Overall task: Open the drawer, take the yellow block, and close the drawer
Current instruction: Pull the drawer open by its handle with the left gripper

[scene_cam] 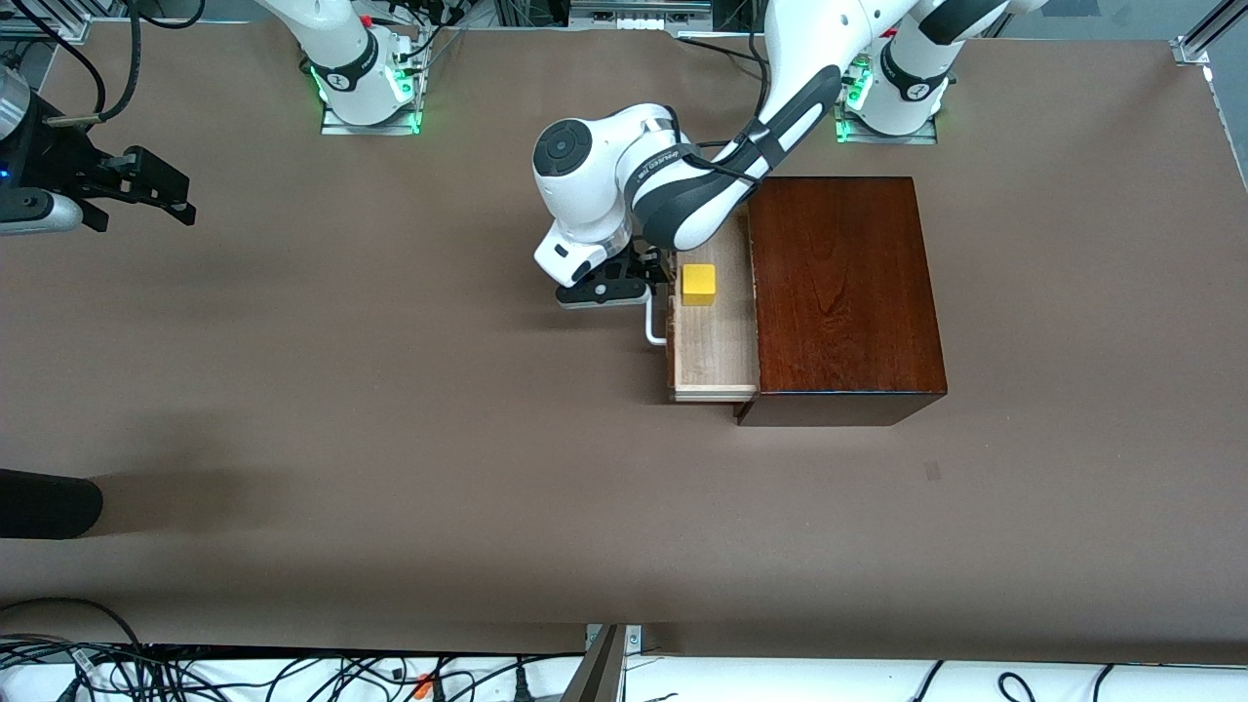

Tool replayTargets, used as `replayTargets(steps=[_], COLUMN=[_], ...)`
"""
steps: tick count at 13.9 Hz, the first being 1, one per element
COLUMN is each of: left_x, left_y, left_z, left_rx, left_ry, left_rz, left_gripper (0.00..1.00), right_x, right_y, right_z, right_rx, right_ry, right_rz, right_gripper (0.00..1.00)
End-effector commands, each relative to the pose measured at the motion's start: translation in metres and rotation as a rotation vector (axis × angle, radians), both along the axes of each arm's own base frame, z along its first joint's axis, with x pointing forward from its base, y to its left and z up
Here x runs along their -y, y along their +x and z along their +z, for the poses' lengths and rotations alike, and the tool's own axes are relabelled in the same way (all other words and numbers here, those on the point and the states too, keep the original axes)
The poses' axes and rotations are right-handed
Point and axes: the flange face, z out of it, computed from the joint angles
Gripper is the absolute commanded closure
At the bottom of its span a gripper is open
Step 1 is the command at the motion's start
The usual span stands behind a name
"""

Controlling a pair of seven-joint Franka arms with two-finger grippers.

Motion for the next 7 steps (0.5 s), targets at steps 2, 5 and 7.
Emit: replayTargets(steps=[2,5,7], left_x=[0.0356,0.037,0.0352], left_y=[-0.0066,-0.0077,-0.0056], left_z=[0.0069,0.005,0.0125], left_rx=[-0.009,-0.009,-0.004], left_ry=[-0.091,-0.091,-0.094], left_rz=[0.031,0.035,0.039], left_gripper=[0.0,0.0,0.0], right_x=[0.0018,0.0018,0.001], right_y=[0.0012,0.0012,0.0011], right_z=[0.0048,0.0048,0.0048], right_rx=[0.001,0.001,0.001], right_ry=[-0.002,-0.002,-0.002], right_rz=[-0.005,-0.005,-0.004], right_gripper=[0.0,0.0,0.0])
